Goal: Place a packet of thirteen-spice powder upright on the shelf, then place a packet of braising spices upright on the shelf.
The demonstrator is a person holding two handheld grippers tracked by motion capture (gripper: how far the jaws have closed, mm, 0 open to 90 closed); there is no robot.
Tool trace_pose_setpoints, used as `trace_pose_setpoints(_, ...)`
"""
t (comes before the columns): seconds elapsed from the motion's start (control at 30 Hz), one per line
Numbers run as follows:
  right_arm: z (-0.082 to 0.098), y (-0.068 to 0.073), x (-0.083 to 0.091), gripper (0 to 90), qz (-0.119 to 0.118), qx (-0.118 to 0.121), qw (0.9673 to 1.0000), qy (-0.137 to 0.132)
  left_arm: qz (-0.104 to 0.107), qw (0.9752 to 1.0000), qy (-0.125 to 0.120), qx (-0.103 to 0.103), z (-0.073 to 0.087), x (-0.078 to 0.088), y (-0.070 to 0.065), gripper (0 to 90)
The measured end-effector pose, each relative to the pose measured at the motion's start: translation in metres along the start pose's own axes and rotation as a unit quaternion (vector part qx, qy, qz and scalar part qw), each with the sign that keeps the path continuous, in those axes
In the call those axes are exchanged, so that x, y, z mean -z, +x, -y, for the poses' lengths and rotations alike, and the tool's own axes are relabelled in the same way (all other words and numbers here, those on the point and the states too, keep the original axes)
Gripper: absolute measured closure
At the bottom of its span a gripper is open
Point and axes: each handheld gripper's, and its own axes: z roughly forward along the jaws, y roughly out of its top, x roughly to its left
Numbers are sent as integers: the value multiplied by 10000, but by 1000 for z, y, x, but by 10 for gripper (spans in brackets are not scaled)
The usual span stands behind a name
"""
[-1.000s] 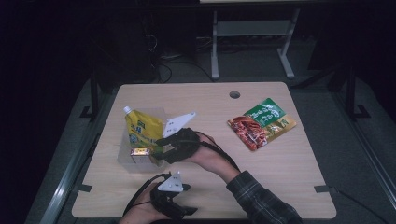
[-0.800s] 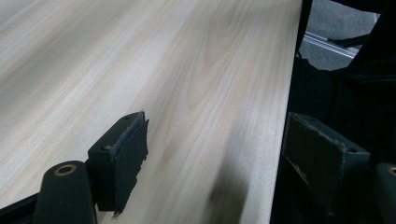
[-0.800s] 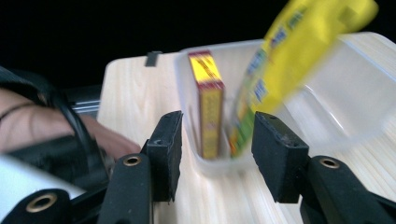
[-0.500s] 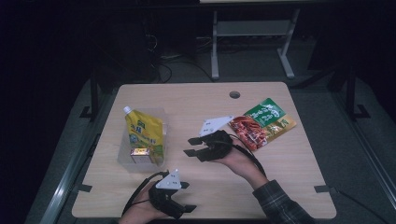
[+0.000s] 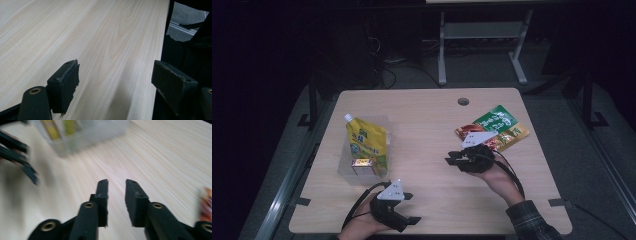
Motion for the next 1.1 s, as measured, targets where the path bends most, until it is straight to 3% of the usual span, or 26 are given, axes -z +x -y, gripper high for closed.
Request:
trace_pose_setpoints(0.27, 17, -41, 12, 898, 653, -296, 9974, 99, 26, 10000, -1, 68, 0, -1, 1, 214)
trace_pose_setpoints(0.57, 20, -96, 23, 899, 1168, -750, 9902, 136, 21, 10000, -13, 76, -1, -1, 2, 214)
trace_pose_setpoints(0.67, 19, -118, 23, 900, 1435, -906, 9853, 210, 21, 10000, -5, 83, -2, -3, 2, 214)
trace_pose_setpoints(0.93, 18, -177, 23, 900, 1991, -1575, 9671, 185, -9, 10000, -16, 95, -3, -4, 5, 214)
trace_pose_setpoints(1.03, 23, -194, 25, 900, 2266, -1529, 9619, 80, -21, 9999, -36, 104, -2, -3, 6, 213)
trace_pose_setpoints(1.1, 29, -207, 25, 900, 2338, -1747, 9561, 267, -35, 9999, -29, 103, -2, -3, 6, 214)
